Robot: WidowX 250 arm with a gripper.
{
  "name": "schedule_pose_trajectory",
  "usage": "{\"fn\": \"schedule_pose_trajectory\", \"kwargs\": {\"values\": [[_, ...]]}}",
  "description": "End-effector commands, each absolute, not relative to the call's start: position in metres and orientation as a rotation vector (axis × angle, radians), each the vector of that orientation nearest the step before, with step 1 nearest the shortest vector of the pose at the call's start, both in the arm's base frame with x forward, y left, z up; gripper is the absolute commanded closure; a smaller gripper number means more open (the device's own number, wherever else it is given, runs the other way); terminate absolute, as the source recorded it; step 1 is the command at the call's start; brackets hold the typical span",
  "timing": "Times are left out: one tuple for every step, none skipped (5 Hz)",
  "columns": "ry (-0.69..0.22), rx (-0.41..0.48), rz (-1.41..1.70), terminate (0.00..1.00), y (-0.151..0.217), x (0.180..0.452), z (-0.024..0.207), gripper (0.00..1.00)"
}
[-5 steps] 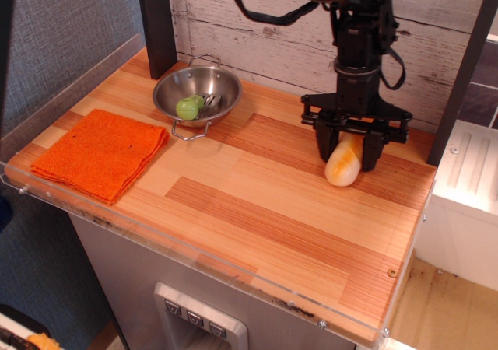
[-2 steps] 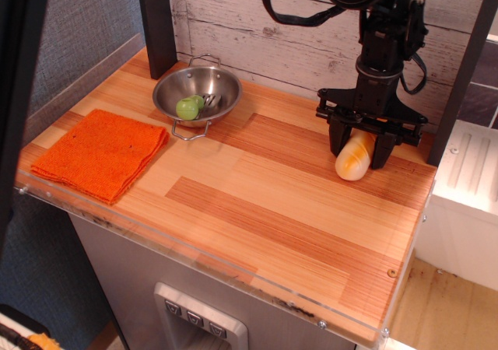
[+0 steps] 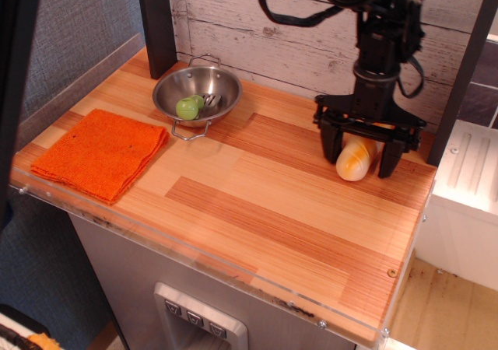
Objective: Move the hot dog towards the top of the table.
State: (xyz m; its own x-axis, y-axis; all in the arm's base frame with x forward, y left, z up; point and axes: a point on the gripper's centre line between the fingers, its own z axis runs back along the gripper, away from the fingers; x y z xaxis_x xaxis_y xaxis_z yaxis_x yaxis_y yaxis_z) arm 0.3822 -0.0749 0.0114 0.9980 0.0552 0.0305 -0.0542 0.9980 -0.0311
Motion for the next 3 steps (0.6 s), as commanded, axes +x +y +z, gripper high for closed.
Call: {"fn": "schedule_pose_trajectory", "kwargs": {"values": [[-0.212, -0.053, 0.025, 0.0, -0.045, 0.368, 0.102, 0.0], [-0.209, -0.047, -0.004, 0.0, -0.019, 0.339, 0.114, 0.0], [-0.173, -0.027, -0.003, 0.0, 0.009, 0.316, 0.109, 0.0]]}}
